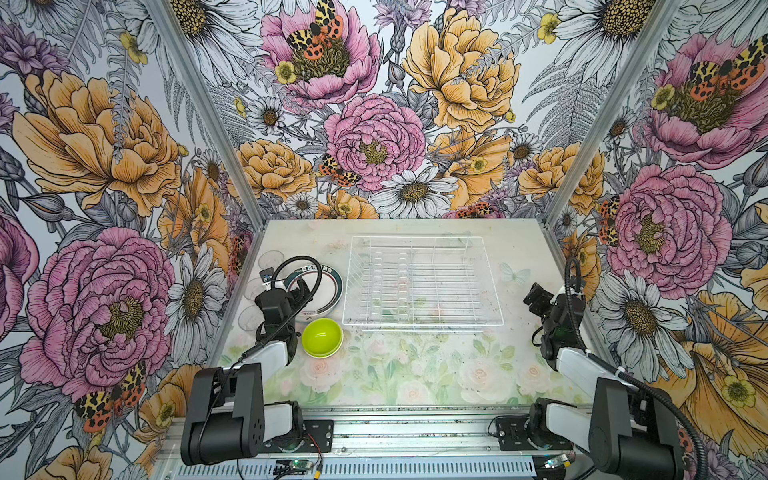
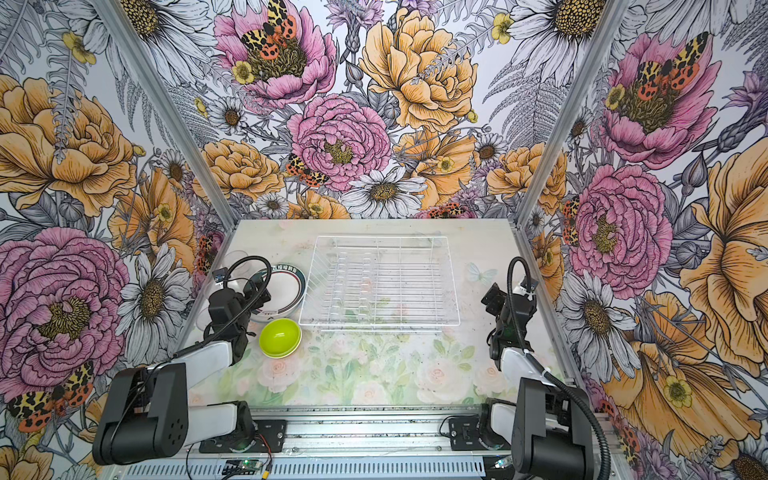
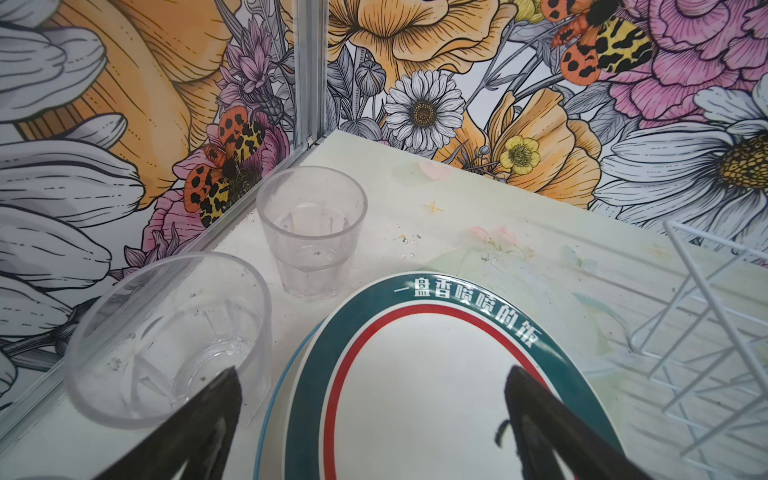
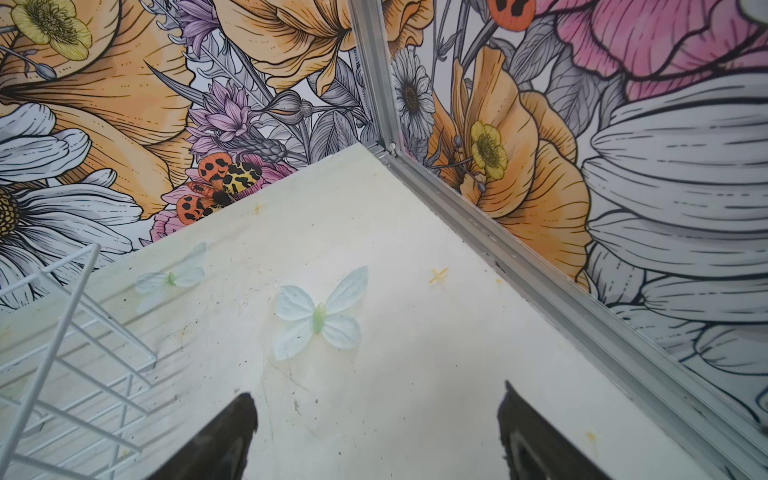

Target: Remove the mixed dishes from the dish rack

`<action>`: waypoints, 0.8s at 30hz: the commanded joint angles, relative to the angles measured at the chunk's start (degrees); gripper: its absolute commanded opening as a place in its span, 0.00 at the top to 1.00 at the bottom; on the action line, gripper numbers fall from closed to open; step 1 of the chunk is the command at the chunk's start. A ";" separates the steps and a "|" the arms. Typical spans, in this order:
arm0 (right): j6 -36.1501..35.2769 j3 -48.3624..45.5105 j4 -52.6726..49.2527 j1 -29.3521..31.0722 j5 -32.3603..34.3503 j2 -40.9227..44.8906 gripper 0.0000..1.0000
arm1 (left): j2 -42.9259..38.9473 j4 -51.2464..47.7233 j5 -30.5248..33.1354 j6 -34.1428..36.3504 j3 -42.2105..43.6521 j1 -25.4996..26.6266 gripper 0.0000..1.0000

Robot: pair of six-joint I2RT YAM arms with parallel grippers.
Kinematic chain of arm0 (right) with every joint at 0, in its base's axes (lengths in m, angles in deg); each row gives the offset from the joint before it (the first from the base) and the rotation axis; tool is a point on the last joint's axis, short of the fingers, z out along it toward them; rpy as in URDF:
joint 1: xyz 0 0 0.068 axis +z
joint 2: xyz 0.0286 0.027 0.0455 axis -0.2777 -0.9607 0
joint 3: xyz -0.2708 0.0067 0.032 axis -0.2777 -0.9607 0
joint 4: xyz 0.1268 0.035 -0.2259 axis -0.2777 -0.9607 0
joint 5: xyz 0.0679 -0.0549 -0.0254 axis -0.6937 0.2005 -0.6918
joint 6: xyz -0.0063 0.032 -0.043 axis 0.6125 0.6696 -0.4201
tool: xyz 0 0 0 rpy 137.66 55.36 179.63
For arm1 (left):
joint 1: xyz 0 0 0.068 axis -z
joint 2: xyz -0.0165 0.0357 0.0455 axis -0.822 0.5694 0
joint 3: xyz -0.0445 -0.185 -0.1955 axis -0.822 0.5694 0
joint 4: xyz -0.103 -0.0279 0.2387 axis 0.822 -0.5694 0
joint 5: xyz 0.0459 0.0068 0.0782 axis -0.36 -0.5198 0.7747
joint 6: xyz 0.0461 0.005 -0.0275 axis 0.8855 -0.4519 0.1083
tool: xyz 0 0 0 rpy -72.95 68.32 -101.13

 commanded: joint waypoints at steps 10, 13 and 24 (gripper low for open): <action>-3.36 6.40 5.51 2.33 2.11 -9.95 0.08 | 6.60 16.54 -1.57 1.57 1.94 -0.25 0.01; -4.16 7.77 5.55 2.77 1.93 -12.66 0.08 | 6.50 16.86 -1.54 1.70 2.15 -0.04 0.01; -7.28 7.17 9.16 3.92 -2.27 -14.09 0.06 | 6.95 19.19 -0.97 2.60 3.14 0.82 0.01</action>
